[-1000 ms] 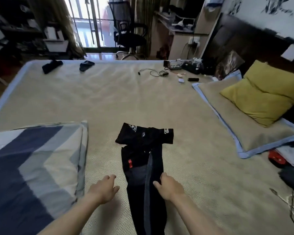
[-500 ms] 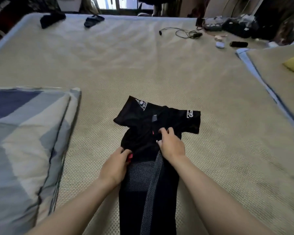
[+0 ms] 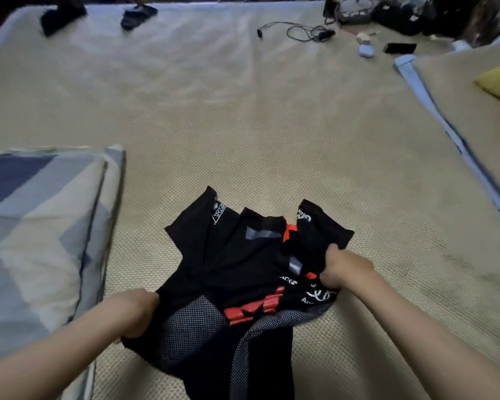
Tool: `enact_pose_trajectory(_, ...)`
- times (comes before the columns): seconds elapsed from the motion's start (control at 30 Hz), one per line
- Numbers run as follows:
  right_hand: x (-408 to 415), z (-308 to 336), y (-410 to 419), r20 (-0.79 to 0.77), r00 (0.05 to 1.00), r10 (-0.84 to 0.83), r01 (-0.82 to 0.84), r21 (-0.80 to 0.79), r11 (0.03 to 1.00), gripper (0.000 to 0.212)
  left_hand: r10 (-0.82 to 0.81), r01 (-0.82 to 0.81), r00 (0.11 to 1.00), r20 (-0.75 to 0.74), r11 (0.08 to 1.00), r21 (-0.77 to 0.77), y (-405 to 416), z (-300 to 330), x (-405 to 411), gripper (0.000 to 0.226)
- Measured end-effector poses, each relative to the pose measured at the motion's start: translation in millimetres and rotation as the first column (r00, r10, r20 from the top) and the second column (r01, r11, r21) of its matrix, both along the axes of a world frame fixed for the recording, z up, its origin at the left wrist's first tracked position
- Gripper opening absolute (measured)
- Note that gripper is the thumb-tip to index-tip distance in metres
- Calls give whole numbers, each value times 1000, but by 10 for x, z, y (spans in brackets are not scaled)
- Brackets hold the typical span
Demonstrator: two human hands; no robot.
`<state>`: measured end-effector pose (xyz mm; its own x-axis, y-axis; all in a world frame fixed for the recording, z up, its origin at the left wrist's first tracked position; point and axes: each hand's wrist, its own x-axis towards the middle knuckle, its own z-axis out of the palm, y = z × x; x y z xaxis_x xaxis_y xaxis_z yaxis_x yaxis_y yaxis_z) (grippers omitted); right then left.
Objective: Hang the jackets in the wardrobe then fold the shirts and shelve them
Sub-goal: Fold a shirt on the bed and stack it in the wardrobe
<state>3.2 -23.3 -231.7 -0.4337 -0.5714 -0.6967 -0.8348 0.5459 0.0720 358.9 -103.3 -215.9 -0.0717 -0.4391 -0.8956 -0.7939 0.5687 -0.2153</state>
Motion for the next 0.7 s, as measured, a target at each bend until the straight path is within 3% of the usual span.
enact_pose_trajectory(0.03,48,30,-29,-71,996,48,-50,-37,998,54,-53,54,998,20,998,-45,-47,50,-112,42)
enact_pose_trajectory(0.1,167,14,-124,-108,978,177,-203,-316,927,72,-167,156,986,-21,955,-251,-136,106,-468,39)
enact_pose_trajectory(0.17,297,-65,-249,15,947,320,-264,-532,804,70,-222,102,952,-211,880,-464,-218,28,-900,43)
enact_pose_trajectory(0.23,374,-179,-341,103,930,352,-265,-476,839,66,-214,-61,821,-530,889,-453,-326,-195,-1314,59)
enact_pose_trajectory(0.3,337,-275,-337,12,948,318,-298,-322,899,66,-127,-112,714,-689,950,-292,-444,-358,-1674,80)
enact_pose_trajectory(0.37,207,-292,-229,-47,949,311,-314,-212,926,61,-98,-101,705,-702,967,-236,-516,-469,-1891,81)
enact_pose_trajectory(0.5,-262,-167,117,-83,933,350,-360,-188,914,36,-163,-82,757,-633,937,-339,-578,-537,-1858,29)
enact_pose_trajectory(0.6,-550,-114,350,-114,961,251,-275,-344,898,21,-83,-107,836,-543,945,-309,-646,-478,-1547,27)
enact_pose_trajectory(0.7,-526,-88,427,-2,992,126,-114,-447,887,17,-44,-64,924,-379,961,-269,-677,-346,-1256,35)
